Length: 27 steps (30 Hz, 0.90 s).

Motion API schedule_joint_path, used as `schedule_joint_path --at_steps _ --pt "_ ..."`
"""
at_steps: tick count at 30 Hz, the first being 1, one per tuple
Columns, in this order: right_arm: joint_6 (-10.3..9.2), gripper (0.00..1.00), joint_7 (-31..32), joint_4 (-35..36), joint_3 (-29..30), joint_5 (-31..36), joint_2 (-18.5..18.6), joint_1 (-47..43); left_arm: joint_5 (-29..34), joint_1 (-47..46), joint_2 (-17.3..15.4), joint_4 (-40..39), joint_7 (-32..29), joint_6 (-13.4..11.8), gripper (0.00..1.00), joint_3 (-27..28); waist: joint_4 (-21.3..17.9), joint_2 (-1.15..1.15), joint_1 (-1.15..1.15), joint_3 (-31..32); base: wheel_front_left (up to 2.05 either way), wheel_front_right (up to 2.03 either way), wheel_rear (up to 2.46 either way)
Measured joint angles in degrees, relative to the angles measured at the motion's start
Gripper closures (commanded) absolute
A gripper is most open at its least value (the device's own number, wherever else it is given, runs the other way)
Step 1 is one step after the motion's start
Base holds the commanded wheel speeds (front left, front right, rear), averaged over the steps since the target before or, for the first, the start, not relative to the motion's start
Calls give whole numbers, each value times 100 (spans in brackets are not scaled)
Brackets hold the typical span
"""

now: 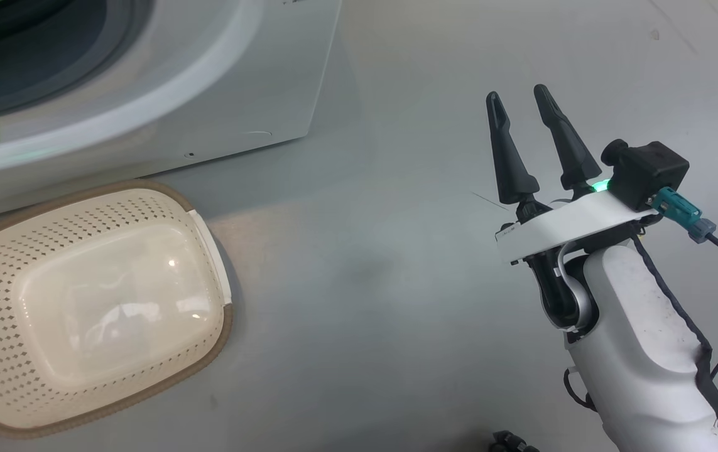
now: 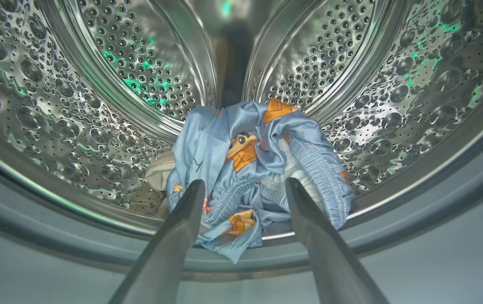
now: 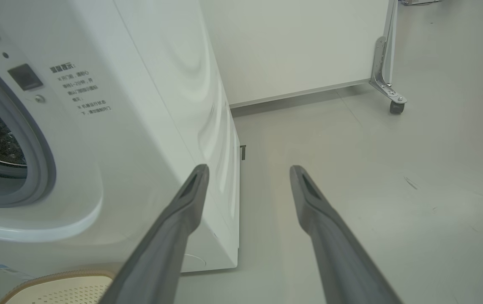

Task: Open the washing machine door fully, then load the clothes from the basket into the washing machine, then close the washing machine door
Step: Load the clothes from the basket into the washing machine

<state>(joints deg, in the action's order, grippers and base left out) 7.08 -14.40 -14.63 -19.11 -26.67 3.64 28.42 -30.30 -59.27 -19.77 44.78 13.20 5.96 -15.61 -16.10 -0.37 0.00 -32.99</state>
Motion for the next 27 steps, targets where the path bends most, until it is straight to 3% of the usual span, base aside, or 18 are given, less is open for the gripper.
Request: schedule_joint_path --at_steps 6,27 --pt "0 0 0 -48 7 1 30 -3 -49 380 172 -78 54 46 0 -80 113 0 0 229 0 0 0" --pt "0 0 0 -248 13 -10 233 -258 -158 1716 309 -808 121 52 0 81 477 0 0 1125 0 0 0"
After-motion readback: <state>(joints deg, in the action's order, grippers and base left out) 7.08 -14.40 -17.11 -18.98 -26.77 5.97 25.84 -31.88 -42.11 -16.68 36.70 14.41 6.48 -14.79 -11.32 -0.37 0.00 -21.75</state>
